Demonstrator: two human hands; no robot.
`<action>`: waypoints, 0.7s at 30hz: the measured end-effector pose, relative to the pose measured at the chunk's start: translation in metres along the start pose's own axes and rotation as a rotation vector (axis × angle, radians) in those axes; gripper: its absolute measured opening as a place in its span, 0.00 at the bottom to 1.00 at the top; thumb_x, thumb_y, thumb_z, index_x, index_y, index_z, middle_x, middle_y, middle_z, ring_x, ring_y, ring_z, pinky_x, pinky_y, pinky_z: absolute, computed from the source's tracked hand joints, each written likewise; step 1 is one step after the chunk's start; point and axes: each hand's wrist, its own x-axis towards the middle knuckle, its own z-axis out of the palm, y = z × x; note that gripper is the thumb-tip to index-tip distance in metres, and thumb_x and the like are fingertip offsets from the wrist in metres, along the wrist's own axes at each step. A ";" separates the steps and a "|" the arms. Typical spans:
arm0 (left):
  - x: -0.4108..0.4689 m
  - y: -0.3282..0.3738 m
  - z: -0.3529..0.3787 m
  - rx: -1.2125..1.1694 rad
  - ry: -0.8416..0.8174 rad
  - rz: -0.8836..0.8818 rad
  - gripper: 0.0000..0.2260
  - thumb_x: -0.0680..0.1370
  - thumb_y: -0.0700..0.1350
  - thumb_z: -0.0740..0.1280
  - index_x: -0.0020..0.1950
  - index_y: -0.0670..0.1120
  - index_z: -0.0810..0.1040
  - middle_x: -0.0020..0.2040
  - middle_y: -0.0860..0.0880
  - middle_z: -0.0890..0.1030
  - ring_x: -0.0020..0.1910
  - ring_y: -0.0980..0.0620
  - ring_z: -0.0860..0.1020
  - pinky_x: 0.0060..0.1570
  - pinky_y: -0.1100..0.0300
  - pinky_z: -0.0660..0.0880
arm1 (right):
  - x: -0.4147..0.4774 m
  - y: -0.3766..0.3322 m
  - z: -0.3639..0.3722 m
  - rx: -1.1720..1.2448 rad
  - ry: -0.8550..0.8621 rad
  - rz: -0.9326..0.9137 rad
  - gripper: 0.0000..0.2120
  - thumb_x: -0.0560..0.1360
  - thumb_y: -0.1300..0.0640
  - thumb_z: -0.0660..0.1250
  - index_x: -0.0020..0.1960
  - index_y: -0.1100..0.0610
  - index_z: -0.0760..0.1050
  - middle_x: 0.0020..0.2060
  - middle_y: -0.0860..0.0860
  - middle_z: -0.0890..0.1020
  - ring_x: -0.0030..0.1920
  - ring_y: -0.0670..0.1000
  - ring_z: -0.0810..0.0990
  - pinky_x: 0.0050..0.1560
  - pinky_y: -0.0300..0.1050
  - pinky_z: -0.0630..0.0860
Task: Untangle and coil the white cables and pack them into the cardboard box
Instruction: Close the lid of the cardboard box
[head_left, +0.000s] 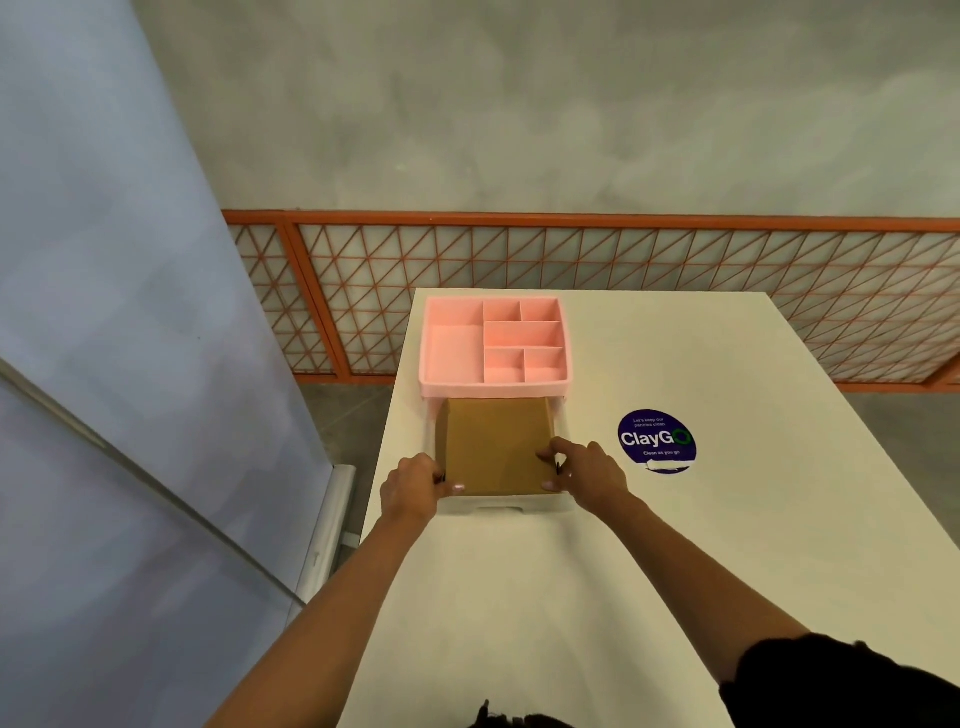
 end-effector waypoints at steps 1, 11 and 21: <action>0.001 0.002 0.001 0.027 0.012 -0.011 0.10 0.76 0.51 0.70 0.41 0.45 0.78 0.42 0.48 0.82 0.36 0.49 0.74 0.30 0.61 0.63 | -0.002 0.001 0.003 -0.021 0.018 0.003 0.19 0.72 0.45 0.70 0.61 0.40 0.70 0.50 0.53 0.80 0.51 0.54 0.75 0.43 0.43 0.68; 0.000 0.010 0.001 0.014 -0.024 -0.004 0.13 0.76 0.51 0.70 0.49 0.42 0.75 0.51 0.44 0.79 0.43 0.47 0.75 0.41 0.56 0.71 | -0.015 -0.003 0.002 -0.172 0.077 -0.077 0.21 0.77 0.44 0.63 0.68 0.43 0.68 0.51 0.56 0.75 0.50 0.57 0.76 0.50 0.46 0.73; -0.017 0.044 -0.017 0.324 0.037 0.043 0.14 0.77 0.52 0.67 0.54 0.42 0.76 0.55 0.45 0.78 0.53 0.44 0.78 0.49 0.54 0.73 | -0.033 -0.009 -0.018 -0.228 0.153 -0.163 0.14 0.80 0.51 0.57 0.61 0.54 0.74 0.53 0.54 0.78 0.52 0.56 0.78 0.48 0.48 0.75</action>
